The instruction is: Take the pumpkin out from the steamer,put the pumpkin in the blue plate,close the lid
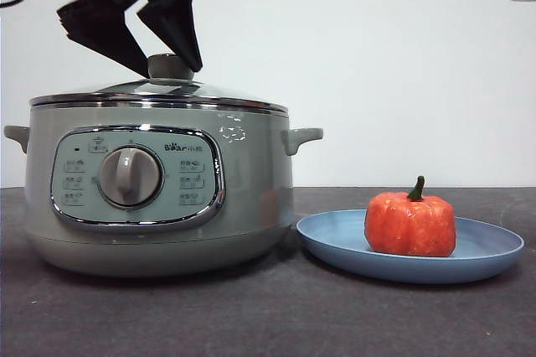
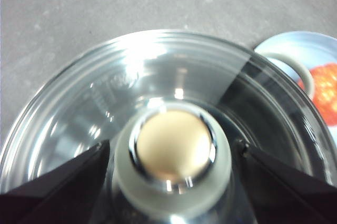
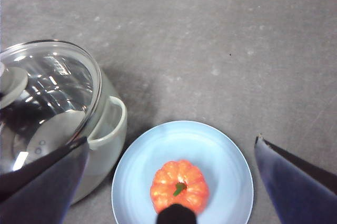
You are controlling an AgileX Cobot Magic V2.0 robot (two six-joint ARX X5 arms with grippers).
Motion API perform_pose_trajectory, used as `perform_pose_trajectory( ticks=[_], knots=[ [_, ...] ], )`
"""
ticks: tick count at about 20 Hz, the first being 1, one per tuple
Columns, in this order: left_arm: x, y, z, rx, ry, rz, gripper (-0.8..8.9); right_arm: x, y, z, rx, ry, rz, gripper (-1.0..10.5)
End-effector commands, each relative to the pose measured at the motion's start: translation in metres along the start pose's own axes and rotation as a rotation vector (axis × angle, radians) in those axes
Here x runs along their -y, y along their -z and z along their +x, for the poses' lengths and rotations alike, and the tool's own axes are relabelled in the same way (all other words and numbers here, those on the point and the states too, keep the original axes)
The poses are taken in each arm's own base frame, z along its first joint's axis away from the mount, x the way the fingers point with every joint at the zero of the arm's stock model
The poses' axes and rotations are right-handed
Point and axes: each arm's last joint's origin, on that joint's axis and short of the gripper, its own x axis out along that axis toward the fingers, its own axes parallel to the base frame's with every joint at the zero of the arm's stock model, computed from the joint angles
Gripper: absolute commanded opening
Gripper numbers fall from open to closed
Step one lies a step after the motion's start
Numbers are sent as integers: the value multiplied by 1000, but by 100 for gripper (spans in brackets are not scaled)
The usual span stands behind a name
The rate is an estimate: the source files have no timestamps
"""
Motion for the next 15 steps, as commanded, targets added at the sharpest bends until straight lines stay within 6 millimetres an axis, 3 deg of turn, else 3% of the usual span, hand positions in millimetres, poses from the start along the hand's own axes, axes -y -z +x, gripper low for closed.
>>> perform_pose_trajectory(
  ticks=[1,4,7,11,15],
  knots=[
    [1,0,-17,12,5,3,361,0,3,2,-19,6,-14,508],
    [4,3,-35,9,41,8,216,1,4,1,-27,12,-41,288],
    [7,7,-56,22,90,22,-28,1,5,1,-25,10,-65,3],
    [9,17,-87,79,69,59,-8,2,13,-3,58,-2,-101,-16],
    [11,63,-108,213,6,73,-8,10,56,-6,215,-25,-84,-16]
  ],
)
